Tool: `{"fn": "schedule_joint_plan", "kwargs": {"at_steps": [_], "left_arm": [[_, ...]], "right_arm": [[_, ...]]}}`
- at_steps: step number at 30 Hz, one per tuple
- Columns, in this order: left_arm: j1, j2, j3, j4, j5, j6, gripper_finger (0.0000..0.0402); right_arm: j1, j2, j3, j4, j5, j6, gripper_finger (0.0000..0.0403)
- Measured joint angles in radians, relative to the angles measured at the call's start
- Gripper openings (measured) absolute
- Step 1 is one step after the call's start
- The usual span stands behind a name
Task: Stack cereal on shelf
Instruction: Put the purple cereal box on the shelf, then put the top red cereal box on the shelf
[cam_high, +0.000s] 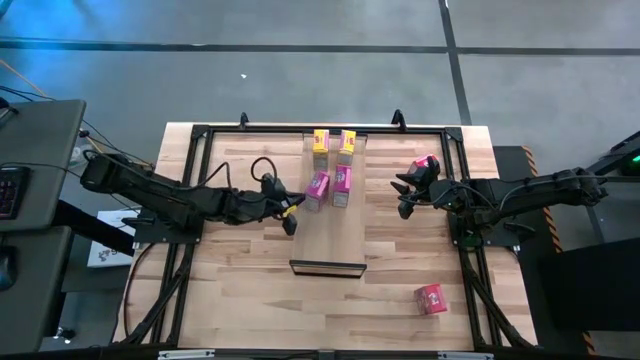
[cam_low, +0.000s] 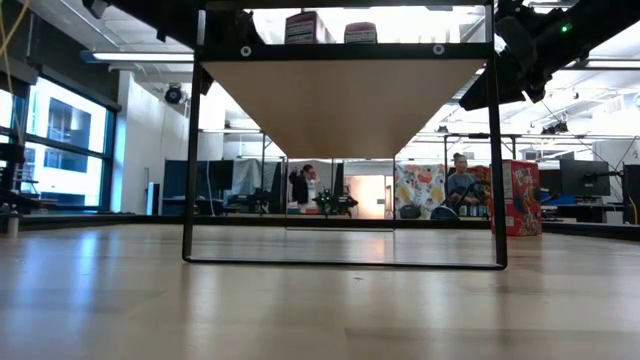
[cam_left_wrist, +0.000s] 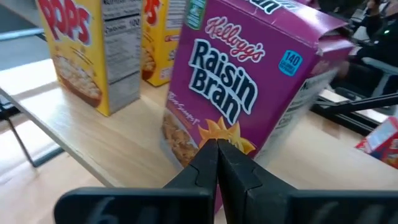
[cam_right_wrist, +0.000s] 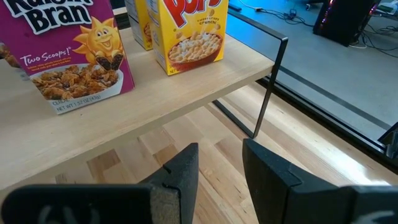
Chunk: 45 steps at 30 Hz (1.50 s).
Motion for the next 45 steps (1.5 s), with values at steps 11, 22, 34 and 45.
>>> {"fn": "schedule_joint_plan", "kwargs": {"at_steps": [11, 22, 34, 45], "left_arm": [[-0.056, -0.004, 0.0, 0.067, 0.039, -0.02, 0.0], [-0.062, -0.355, -0.024, -0.067, -0.075, 0.23, 0.0], [-0.014, -0.602, -0.427, 0.238, -0.009, 0.242, 0.0], [0.013, -0.652, -0.429, 0.279, -0.01, 0.296, 0.0]], "right_arm": [[0.0, 0.0, 0.0, 0.0, 0.0, 0.002, 0.0115], [0.0, 0.0, 0.0, 0.09, 0.001, -0.049, 0.0115], [-0.008, 0.0, 0.0, 0.273, 0.039, -0.086, 0.0115], [-0.194, 0.0, 0.162, -0.032, 0.057, 0.086, 0.0244]]}}
